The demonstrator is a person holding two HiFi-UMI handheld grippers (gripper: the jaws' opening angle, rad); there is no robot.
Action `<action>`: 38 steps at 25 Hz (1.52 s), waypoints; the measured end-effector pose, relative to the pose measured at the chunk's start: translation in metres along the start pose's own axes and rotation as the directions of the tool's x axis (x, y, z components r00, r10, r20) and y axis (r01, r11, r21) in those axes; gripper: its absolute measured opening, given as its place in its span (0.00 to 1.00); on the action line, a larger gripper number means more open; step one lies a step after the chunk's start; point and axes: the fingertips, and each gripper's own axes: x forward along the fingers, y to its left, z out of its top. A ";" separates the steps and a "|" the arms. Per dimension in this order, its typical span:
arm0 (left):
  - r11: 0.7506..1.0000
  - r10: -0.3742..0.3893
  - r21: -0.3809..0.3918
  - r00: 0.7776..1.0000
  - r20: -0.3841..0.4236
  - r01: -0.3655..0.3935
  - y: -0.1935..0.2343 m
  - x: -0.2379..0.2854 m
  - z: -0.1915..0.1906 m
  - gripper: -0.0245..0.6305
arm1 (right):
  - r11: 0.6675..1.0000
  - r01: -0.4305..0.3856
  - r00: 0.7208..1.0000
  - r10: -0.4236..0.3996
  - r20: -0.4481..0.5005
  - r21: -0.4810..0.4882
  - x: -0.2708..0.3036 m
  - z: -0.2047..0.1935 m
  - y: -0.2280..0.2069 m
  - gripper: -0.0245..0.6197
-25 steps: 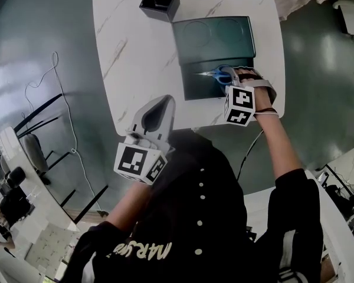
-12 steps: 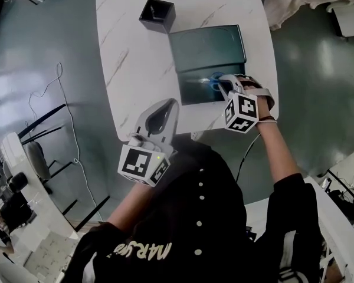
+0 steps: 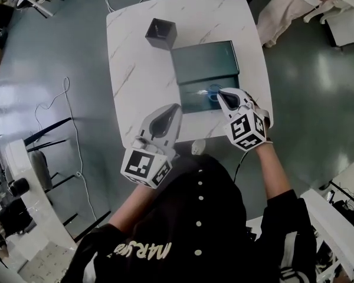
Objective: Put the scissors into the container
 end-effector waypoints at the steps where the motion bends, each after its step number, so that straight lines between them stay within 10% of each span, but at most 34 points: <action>1: 1.000 0.001 0.007 1.000 0.006 -0.001 -0.002 -0.002 0.004 0.09 | 0.999 0.013 1.000 -0.013 0.013 0.031 -0.007 0.005 -0.002 0.06; 7: 0.999 -0.006 0.043 0.999 0.047 0.004 -0.014 -0.016 0.019 0.09 | 0.967 0.079 0.981 -0.119 0.154 0.242 -0.056 0.039 -0.011 0.06; 16: 0.996 -0.016 0.091 0.995 0.102 0.006 -0.031 -0.033 0.038 0.09 | 0.851 0.162 0.852 -0.376 0.365 0.500 -0.139 0.064 -0.026 0.06; 30: 0.987 0.028 0.154 0.987 0.156 -0.053 -0.021 -0.042 0.056 0.09 | 0.723 0.312 0.649 -0.636 0.417 0.617 -0.232 0.037 -0.045 0.06; 38: 0.981 0.080 0.163 0.983 0.165 -0.107 -0.004 -0.054 0.057 0.09 | 0.685 0.347 0.627 -0.677 0.384 0.641 -0.245 0.022 -0.051 0.06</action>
